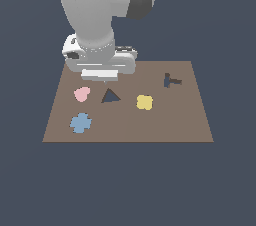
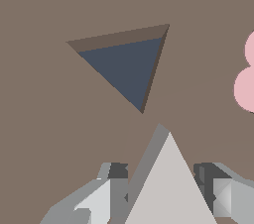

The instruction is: Insert a designated object into the corresponding slot on a board.

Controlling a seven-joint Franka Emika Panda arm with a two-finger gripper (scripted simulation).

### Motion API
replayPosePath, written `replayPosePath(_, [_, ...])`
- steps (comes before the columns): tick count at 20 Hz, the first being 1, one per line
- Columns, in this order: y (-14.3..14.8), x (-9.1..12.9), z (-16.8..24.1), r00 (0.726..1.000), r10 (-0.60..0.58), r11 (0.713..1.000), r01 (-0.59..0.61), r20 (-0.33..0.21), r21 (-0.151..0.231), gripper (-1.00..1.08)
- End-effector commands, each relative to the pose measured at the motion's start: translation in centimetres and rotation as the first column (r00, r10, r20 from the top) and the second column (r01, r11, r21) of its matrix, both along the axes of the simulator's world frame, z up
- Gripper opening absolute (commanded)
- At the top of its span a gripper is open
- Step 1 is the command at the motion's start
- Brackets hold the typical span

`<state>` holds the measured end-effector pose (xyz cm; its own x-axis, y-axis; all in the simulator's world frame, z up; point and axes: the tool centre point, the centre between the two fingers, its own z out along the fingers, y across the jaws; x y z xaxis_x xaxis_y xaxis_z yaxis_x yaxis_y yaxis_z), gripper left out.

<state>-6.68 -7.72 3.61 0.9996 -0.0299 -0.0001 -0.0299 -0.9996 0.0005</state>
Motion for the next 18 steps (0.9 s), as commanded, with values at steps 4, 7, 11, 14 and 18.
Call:
replayPosePath(4, [-0.4,1.5,0.1,0.973,0.231,0.973,-0.231,0.000,0.000,-1.00])
replayPosePath(7, [-0.4,2.4,0.2,0.935,0.354,0.935,-0.354,0.000,0.000,-1.00])
replayPosePath(11, [-0.2,3.5,0.2,0.860,0.510,0.860,-0.510,0.000,-0.001,-1.00])
replayPosePath(14, [0.0,4.4,0.3,0.785,0.619,0.785,-0.619,0.000,-0.001,-1.00])
replayPosePath(18, [0.5,5.4,0.3,0.676,0.737,0.676,-0.737,0.000,-0.001,-1.00])
